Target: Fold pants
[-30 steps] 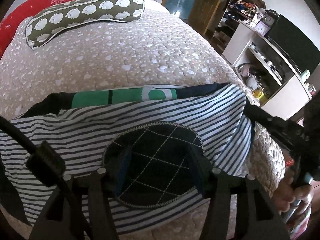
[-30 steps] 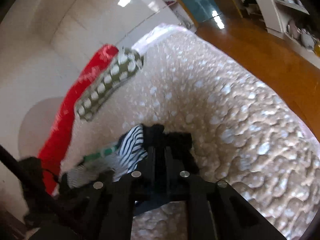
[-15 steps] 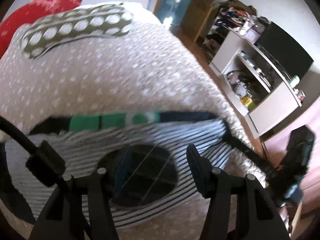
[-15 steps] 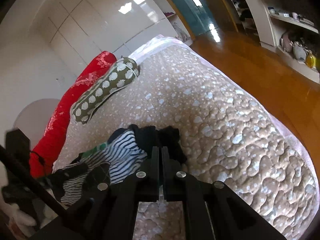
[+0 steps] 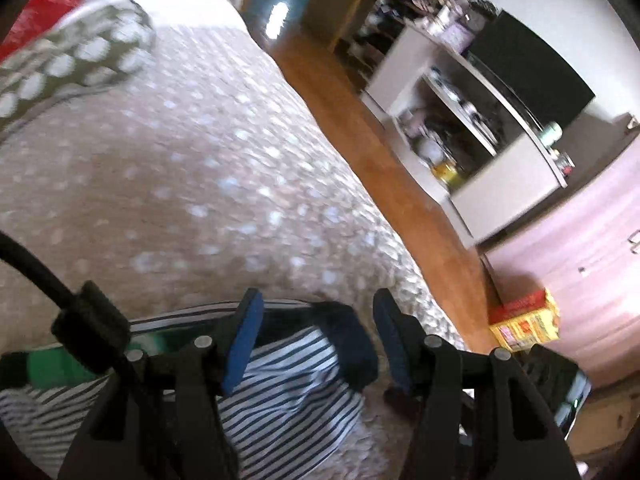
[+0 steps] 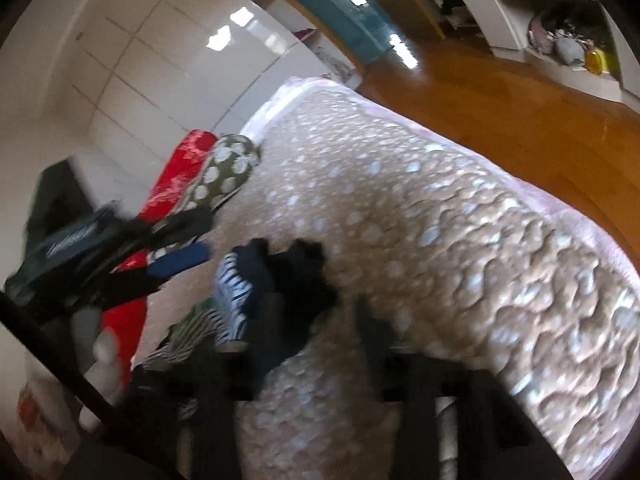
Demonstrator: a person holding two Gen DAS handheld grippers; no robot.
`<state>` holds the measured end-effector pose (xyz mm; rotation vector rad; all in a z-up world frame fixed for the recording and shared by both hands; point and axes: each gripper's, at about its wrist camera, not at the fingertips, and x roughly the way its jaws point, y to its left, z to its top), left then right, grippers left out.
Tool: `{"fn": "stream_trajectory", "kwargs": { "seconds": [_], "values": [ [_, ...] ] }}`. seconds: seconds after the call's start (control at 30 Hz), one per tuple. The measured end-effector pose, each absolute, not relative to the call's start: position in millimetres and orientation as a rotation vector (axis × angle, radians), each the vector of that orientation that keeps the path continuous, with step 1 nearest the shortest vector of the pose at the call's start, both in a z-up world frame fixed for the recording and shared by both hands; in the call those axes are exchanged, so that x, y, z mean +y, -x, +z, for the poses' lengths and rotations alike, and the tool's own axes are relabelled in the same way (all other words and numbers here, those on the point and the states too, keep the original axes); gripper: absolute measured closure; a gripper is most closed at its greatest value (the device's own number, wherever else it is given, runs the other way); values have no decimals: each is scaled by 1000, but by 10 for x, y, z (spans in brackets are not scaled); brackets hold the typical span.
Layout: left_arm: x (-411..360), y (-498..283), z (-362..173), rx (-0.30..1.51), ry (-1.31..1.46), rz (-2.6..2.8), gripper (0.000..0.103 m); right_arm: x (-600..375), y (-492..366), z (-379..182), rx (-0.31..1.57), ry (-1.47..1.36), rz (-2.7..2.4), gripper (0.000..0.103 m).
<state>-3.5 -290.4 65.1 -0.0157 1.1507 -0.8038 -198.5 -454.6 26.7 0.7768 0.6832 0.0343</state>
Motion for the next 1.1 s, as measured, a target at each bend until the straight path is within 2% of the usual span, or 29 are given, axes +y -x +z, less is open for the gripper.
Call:
{"fn": "stream_trajectory", "kwargs": {
  "seconds": [0.07,0.3,0.4,0.43,0.47,0.5,0.57,0.6,0.7,1.0,1.07,1.1],
  "values": [
    [-3025,7,550,1195,-8,-849,46,-4455,1970,299,682,-754,53,42],
    [-3307,30,321,1265,-115,-925,38,-4227,1828,240,717,-672,23,42],
    [-3342,17,205,1315,-123,-907,39,-4169,1754,217,712,-656,18,42],
    [-3344,23,185,1315,-135,-898,49,-4153,1726,207,709,-655,13,48],
    [-3337,30,185,1297,-160,-879,57,-4143,1694,195,704,-658,20,62],
    [-3321,14,176,1286,-178,-865,71,-4141,1659,181,707,-671,38,68],
    [-3220,-38,199,1290,-138,-877,75,-4157,1607,156,715,-720,62,79],
    [-3151,-70,218,1293,-101,-885,78,-4161,1603,168,710,-733,67,81],
    [-2950,-107,312,1277,-10,-902,78,-4117,1604,275,697,-729,83,85],
    [-1911,-116,565,1166,295,-857,79,-3462,1410,693,704,-589,207,86],
    [-1580,-82,553,1143,365,-807,76,-3209,1356,707,723,-548,257,86],
    [-1447,-69,536,1137,393,-783,71,-3097,1322,704,735,-531,281,86]
  ]
}}
